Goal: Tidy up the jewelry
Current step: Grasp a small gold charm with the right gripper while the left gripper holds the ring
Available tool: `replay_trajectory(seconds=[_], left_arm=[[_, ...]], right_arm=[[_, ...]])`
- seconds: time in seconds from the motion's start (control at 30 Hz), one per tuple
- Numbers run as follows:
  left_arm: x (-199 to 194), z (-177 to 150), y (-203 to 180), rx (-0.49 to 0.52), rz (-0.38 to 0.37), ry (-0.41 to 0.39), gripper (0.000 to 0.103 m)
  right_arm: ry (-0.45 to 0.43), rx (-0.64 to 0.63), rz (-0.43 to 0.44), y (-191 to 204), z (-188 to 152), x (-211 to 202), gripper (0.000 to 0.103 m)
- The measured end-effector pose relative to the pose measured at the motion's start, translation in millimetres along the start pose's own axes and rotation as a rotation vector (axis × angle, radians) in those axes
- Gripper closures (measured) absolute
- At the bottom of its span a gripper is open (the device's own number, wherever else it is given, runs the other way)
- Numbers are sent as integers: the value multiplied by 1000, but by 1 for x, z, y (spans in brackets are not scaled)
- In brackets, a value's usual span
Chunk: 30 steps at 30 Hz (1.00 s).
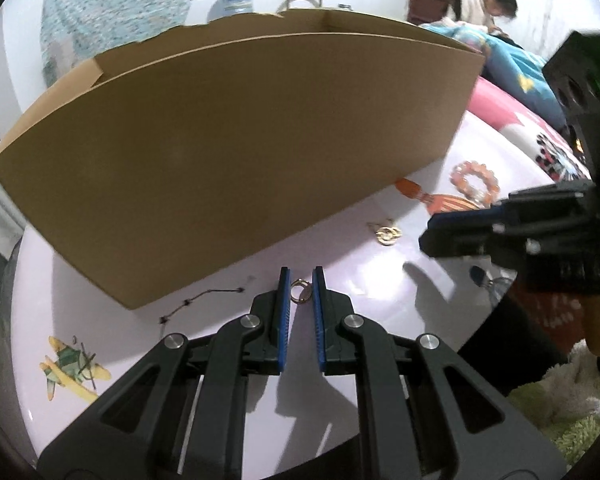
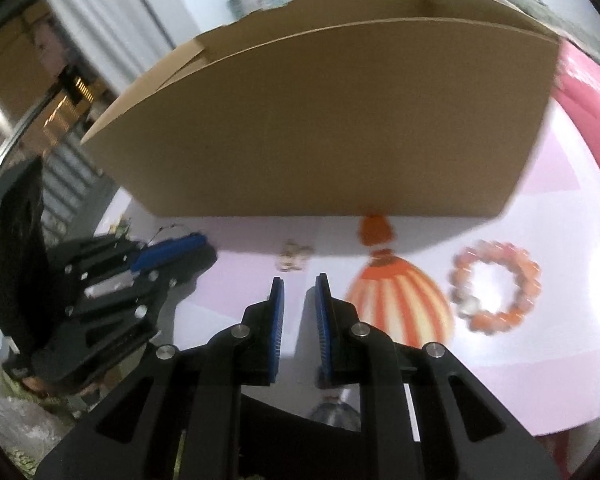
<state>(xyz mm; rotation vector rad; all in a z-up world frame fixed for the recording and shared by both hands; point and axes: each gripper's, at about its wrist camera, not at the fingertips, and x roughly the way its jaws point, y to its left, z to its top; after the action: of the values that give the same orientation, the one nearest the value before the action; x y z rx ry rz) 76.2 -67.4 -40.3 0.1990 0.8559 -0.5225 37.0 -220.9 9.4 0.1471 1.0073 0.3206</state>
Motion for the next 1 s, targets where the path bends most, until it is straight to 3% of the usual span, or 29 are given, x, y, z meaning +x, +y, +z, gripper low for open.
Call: replay_trajectory(seconds=[0.2,0.33,0.83,1.0], left_arm=[[-1,-2,5,-7,-3,-7,93],[-3,-3,6,-11,-10,-8,93],[-4,-4,8,-18,-20,-12,93],[-4,-4,8,-18,-20,-12,93]], right_arm=[[13,-91,-40,22,8,15,85],[-6,-125,-81,28,12,17,76],[-14,-222,-120,37,13,22,77],[-17,-263,-155,41,7,22,83]])
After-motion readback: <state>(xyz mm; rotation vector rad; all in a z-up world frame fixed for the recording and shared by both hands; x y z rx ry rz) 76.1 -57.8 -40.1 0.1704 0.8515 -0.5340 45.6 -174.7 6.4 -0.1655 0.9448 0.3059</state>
